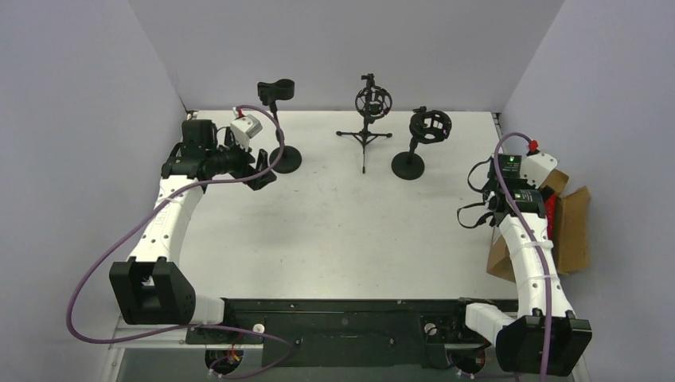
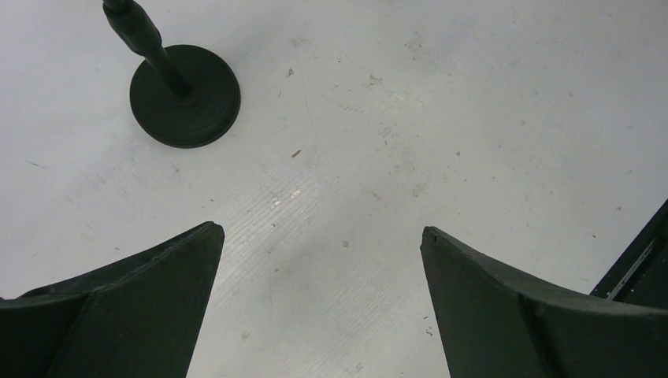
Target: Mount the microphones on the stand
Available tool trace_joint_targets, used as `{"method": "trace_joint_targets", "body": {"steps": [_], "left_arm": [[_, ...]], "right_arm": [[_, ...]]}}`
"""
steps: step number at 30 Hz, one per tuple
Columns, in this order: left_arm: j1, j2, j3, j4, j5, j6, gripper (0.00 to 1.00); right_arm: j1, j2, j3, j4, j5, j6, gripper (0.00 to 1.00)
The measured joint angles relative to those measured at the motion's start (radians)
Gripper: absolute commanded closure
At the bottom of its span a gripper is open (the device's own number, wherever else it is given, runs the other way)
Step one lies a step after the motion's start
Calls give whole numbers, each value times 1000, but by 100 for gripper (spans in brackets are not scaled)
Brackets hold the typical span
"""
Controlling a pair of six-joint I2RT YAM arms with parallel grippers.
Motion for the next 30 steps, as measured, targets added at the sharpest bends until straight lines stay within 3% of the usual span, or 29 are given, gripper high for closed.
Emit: {"method": "trace_joint_targets", "body": {"steps": [4,9,11,17,30], "left_arm": [[1,-1,4,0,-38,0,4],[1,-1,15,-5,-47,1,2],[1,-1,15,-5,-47,0,0],[1,-1,15,-4,-29,-32,10],[1,-27,15,-4,17,-68,12]], "right_arm": [[-10,51,-17,8,-11,18,50],[-10,75,-31,18,-12,23,91],[-10,74,-35,21,-14,23,100],[52,49,-63,23,-5,16,100],[618,-98,-122,-76,-2,180,100]]}}
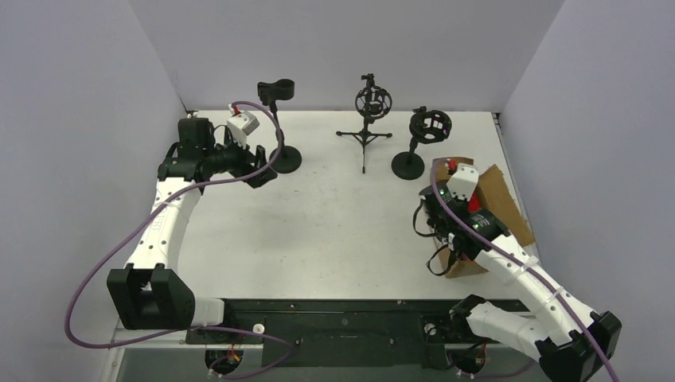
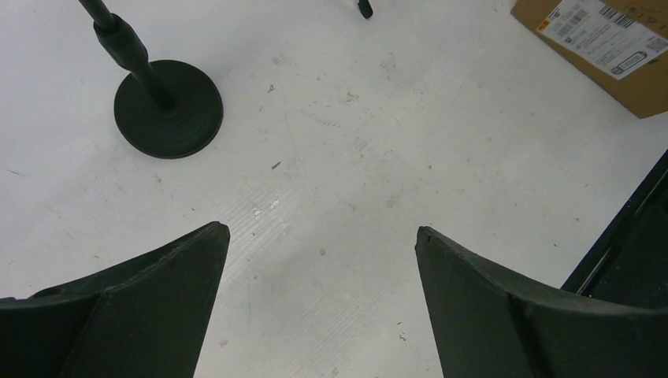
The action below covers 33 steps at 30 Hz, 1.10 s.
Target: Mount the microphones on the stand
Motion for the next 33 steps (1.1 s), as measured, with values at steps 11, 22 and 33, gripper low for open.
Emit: {"method": "trace_joint_targets", "body": {"steps": [11,22,33], "left_arm": [[-2,-21,1,-72,61,42,4],[-6,-84,0,-94,93,72,4],[-5,-116,-3,-113,63,66,4]], "right_arm": [[396,206,216,-97,-30,61,100],[545,603,627,-117,-115,-90,100],[584,885,943,-81,-240,-240,57]]}}
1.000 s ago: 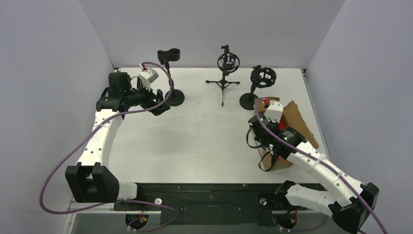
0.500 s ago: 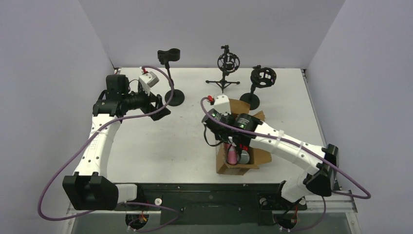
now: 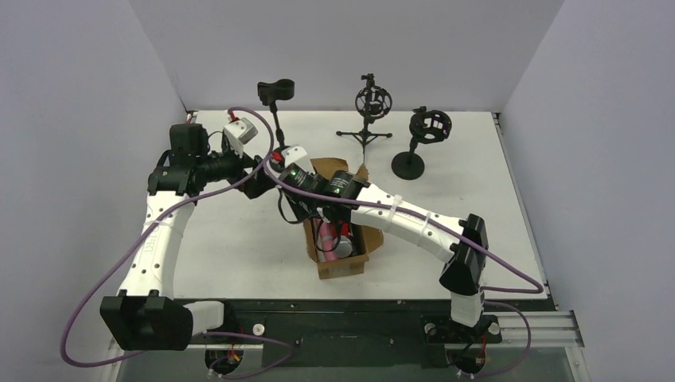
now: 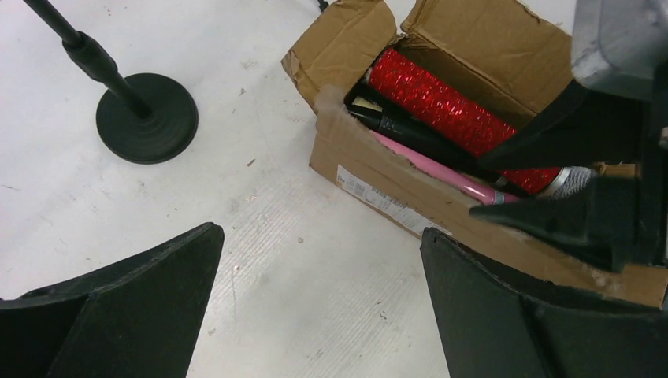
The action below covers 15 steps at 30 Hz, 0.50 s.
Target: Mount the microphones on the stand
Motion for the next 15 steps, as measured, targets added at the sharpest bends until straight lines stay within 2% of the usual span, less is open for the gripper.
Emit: {"method": "trace_joint_targets", "body": {"steps": [1,4,7,11,15], "left_arm": [[0,-2,-1,3,-4,-3,4],[0,-2,-2,12,-13,-20,4],[0,0,-2,25,-13,-32,4],[-5,35,11,35,-5,-45,4],[-30,122,86,39,5,-70,4]], "right_arm": [[0,8,18,4,-7,-9,52],[-1,10,51,14,-16,-29,46],[-14,-14,43,33,-26,-35,47],[-72,-154,-111,108,-63,-27,50],[-218,-374,-319,162,-68,2,48]]}}
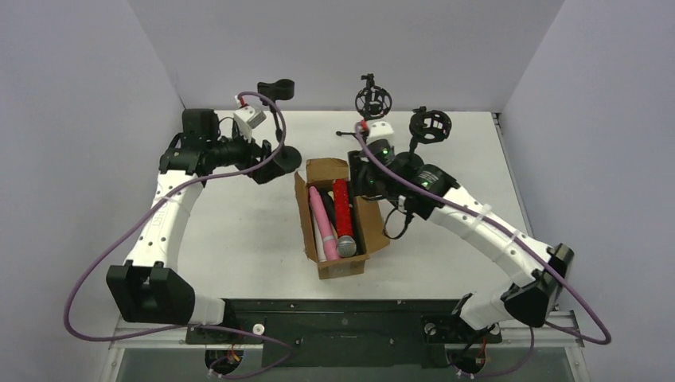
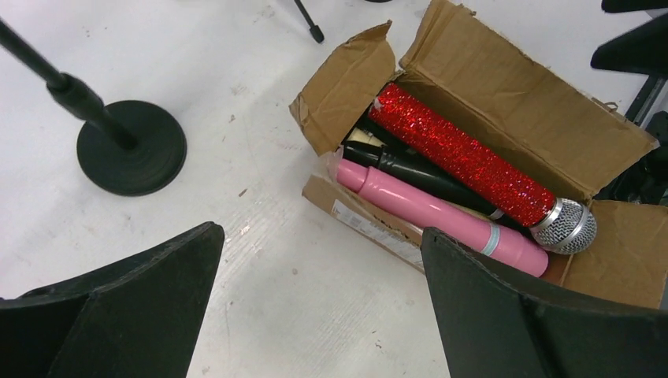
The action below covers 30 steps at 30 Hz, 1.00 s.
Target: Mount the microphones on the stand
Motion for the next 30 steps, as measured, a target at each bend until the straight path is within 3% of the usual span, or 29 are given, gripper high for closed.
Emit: {"method": "trace_joint_targets", "body": {"steps": [5,13,16,21,30], "left_arm": [[-106,94,114,-4,-21,-8,4],[-275,275,315,-56,-85,66,4],[-281,419,420,-109,-103,114,4],[-276,507,433,-153,-103,165,4],[-262,521,395,-151,-74,248,4]], "right_arm": [[-108,-172,-227,48,-3,32,50],[-130,-158,-451,117,-73,65,62],[-138,-162,-495,167,-111,72,67],[-150,-183,-518,206,-135,69,69],[-163,-186,-536,241,-159,63,77]]}}
